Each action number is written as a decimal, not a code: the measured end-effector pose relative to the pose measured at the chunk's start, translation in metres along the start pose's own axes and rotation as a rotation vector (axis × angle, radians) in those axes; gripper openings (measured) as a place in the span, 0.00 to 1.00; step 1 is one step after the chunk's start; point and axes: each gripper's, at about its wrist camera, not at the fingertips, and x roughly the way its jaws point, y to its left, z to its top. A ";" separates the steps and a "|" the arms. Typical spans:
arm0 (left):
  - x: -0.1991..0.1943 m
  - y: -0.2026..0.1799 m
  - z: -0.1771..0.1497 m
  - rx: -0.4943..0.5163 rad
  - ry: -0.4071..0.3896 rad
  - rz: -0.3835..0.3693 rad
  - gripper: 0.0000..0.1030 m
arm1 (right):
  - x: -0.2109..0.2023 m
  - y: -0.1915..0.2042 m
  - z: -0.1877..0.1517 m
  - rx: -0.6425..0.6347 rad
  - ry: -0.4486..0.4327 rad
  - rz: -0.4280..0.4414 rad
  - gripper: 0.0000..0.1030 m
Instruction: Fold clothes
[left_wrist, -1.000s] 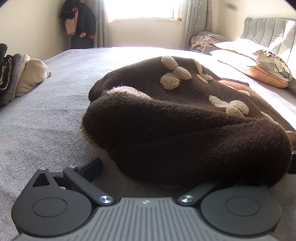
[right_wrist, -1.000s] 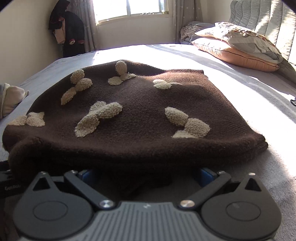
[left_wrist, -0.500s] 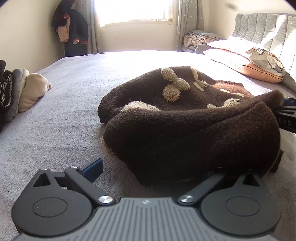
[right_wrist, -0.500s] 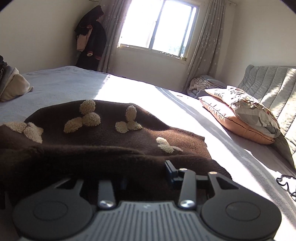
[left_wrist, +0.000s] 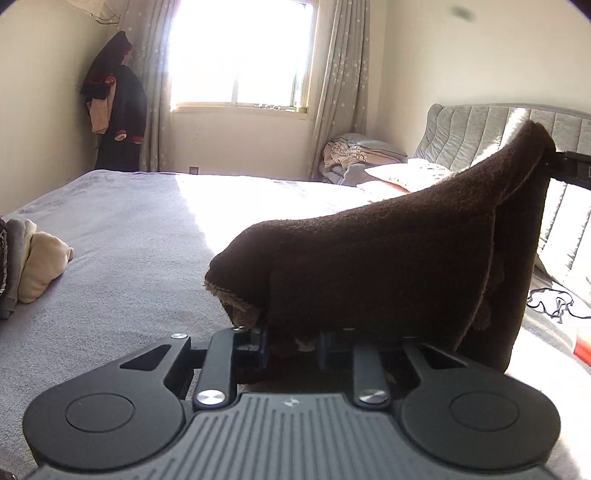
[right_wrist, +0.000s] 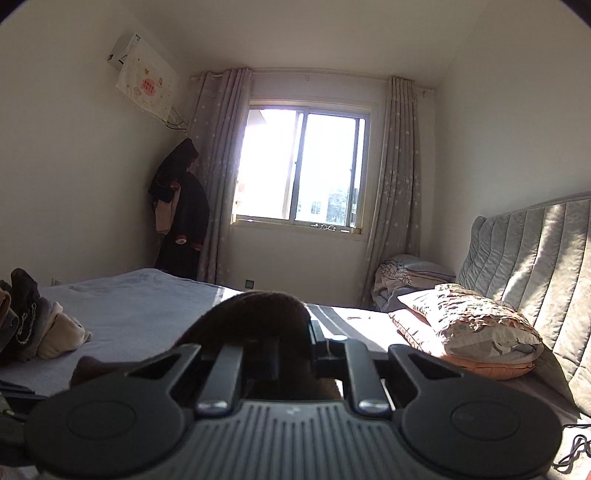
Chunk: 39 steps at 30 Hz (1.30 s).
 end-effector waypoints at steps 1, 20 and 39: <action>-0.016 -0.002 0.008 -0.021 -0.030 -0.016 0.25 | -0.009 -0.004 0.015 0.013 -0.022 0.018 0.14; -0.029 0.034 -0.045 -0.138 0.172 -0.019 0.68 | -0.003 -0.075 -0.117 0.043 0.548 -0.167 0.76; 0.019 0.055 -0.115 0.055 0.276 0.100 0.81 | 0.036 0.116 -0.177 -0.233 0.805 0.250 0.84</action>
